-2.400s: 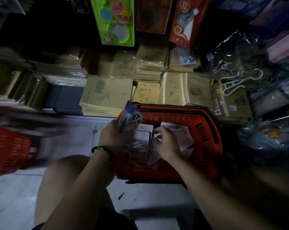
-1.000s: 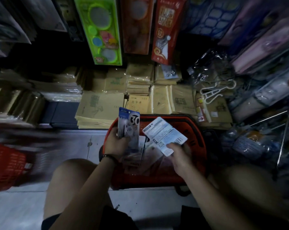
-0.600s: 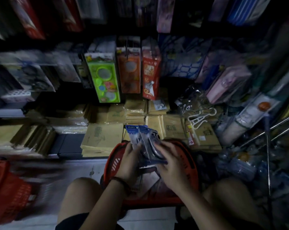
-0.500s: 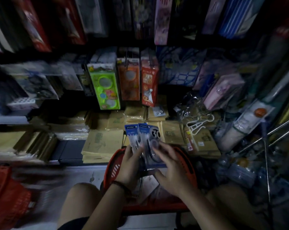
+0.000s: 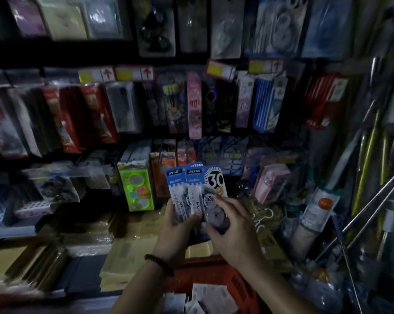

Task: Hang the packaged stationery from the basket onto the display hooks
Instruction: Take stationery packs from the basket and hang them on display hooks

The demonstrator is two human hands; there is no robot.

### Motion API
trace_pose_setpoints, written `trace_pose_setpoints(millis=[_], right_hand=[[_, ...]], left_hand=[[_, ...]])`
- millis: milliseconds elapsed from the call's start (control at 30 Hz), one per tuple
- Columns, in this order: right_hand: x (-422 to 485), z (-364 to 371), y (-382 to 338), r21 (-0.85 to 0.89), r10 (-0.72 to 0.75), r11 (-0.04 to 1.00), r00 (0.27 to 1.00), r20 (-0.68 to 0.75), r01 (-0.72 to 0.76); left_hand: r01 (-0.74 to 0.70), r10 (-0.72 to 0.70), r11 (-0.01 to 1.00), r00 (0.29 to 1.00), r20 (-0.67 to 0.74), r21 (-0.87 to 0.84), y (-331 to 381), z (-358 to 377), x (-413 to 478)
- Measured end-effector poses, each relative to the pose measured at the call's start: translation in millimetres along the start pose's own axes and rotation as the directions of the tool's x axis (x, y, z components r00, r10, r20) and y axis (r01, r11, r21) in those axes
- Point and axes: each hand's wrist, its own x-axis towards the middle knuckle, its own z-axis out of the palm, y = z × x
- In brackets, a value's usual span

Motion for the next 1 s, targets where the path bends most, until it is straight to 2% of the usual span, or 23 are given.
trace_pose_setpoints(millis=[100,367,500,700,833,1000], right_hand=[[32.2,-25.4,-14.8,-0.015,-0.011,1.000,0.996,-0.094,0.010],[123.9,-107.8,-40.2,-0.107,-0.074,0.993,0.976,-0.206,0.053],[169.5,-150.7,-43.1,-0.186,-0.138,0.979,0.949,-0.282,0.087],[243.9,-208.2,-41.6,-0.286,-0.165,0.956,0.918,-0.361,0.060],[292.0,-234.0,-38.4,-0.319,-0.147,0.948,0.908,-0.392,0.016],[342.8,-246.6,-32.5,-0.390,-0.145,0.920,0.911,-0.387,-0.019]], left_hand=[[-0.083,0.082,0.996,0.996,0.038,0.029,38.4,20.9,13.9],[-0.184,0.174,0.982,0.970,0.168,0.047,128.1,68.8,68.6],[-0.320,0.305,0.938,0.944,0.125,0.132,172.8,90.4,101.2],[-0.446,0.417,0.847,0.895,0.159,0.289,237.7,125.2,150.2],[-0.469,0.460,0.792,0.879,0.123,0.392,261.7,147.6,184.8],[-0.475,0.474,0.766,0.873,0.119,0.434,278.3,161.1,216.2]])
